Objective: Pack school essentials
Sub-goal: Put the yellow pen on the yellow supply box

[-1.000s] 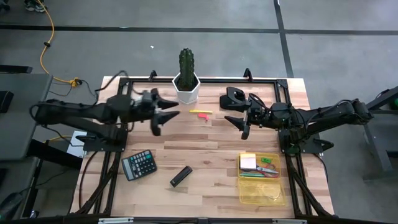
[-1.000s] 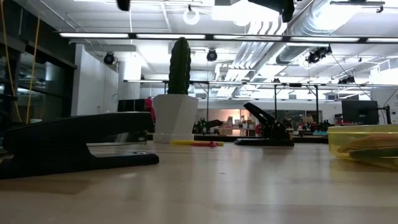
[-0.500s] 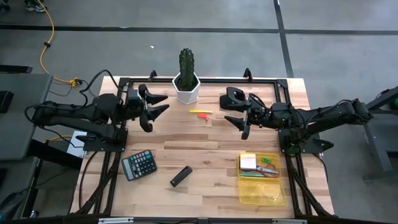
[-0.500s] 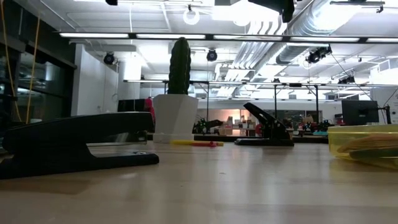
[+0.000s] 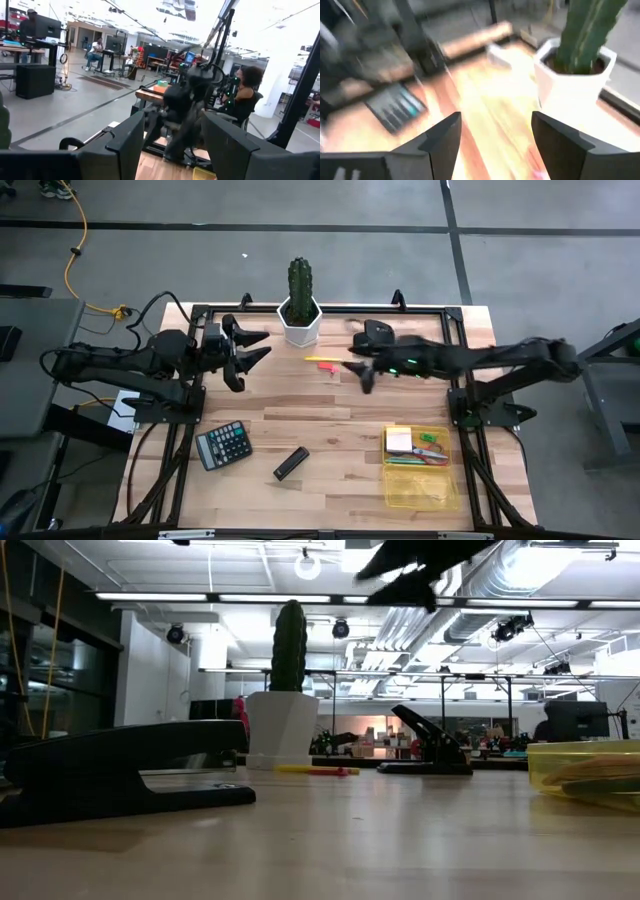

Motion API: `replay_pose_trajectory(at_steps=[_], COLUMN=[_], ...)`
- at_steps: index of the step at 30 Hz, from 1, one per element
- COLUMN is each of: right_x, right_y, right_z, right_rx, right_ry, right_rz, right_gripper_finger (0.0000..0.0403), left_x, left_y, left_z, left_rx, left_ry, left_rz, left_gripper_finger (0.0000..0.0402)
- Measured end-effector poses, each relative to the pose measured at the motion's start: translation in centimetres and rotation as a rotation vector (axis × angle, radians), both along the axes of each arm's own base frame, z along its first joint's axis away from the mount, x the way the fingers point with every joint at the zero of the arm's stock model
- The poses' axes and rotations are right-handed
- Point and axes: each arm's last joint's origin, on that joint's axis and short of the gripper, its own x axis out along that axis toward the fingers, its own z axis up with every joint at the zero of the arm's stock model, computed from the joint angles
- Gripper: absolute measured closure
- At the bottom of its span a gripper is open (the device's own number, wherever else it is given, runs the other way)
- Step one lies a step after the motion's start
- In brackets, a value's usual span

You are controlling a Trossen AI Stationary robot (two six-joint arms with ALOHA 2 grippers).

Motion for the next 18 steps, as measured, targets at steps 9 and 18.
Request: replay_pose_trajectory(at_steps=[9, 18], right_x=[7.5, 12.0], right_y=[-7.6, -13.1], right_z=[-3.5, -9.3], right_rx=[0.096, 0.226], right_ry=[0.625, 0.866], right_rz=[-0.062, -0.086], right_gripper_finger=[0.0169, 0.0169], left_x=[0.0, 0.0], left_y=[0.0, 0.0], left_z=[-0.1, -0.1], left_rx=[0.000, 0.000], left_ry=[0.006, 0.007], left_rz=[0.000, 0.000], left_gripper_finger=[0.0216, 0.0216])
